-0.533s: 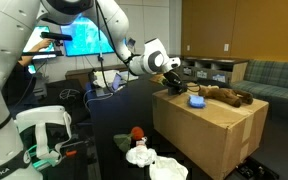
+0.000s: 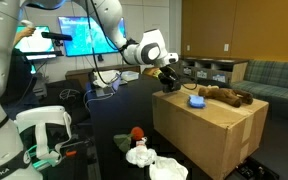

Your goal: Pick up the objects that were on the table and put them on top of the box. Pick up the objects that were on top of the box and put them on the table.

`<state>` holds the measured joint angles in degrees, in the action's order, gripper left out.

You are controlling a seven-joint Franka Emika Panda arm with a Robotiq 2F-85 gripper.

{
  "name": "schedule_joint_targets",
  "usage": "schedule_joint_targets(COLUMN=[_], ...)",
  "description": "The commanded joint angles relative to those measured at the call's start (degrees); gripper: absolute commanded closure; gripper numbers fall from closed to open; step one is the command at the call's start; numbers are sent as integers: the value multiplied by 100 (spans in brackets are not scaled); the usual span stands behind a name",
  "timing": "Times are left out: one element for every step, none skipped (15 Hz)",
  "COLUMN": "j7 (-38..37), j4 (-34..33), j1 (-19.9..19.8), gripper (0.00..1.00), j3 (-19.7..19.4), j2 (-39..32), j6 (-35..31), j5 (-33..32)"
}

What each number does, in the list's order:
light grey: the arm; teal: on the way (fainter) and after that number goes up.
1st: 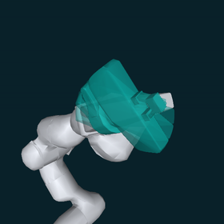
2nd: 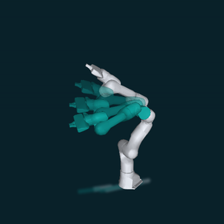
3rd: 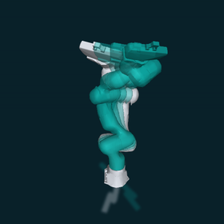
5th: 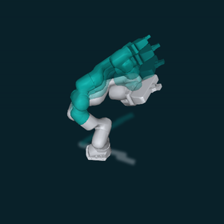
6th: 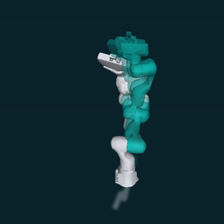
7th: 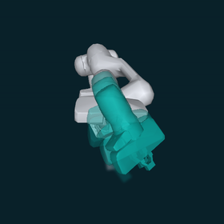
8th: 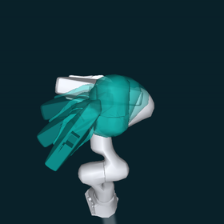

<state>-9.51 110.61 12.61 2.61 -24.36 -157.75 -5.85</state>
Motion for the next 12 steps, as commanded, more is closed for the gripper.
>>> schedule_joint_targets(j7=[796,959,1173,1363,1570,1759,1938,2117,2271,2378,2395,2473], j4=[913,1098,1308,1510,1720,1933,2158,2377,2569,2771,2986,3108], j1=[-520,-611,-708,-759,-802,-823,-821,-800,-810,-786,-747,-723], gripper=[92,92,92,92,92,92,92,92,92,92,92,92], j3=[475,538,598,631,646,635,613,589,523,502,494,501], j2=[1121,1345,1590,1779,1966,2144,2281,2377,2432,2461,2428,2383], j6=[429,576,723,858,1005,1134,1224,1288,1276,1205,1022,995], j5=[586,748,934,1105,1293,1470,1629,1788,1865,1926,1884,1909])
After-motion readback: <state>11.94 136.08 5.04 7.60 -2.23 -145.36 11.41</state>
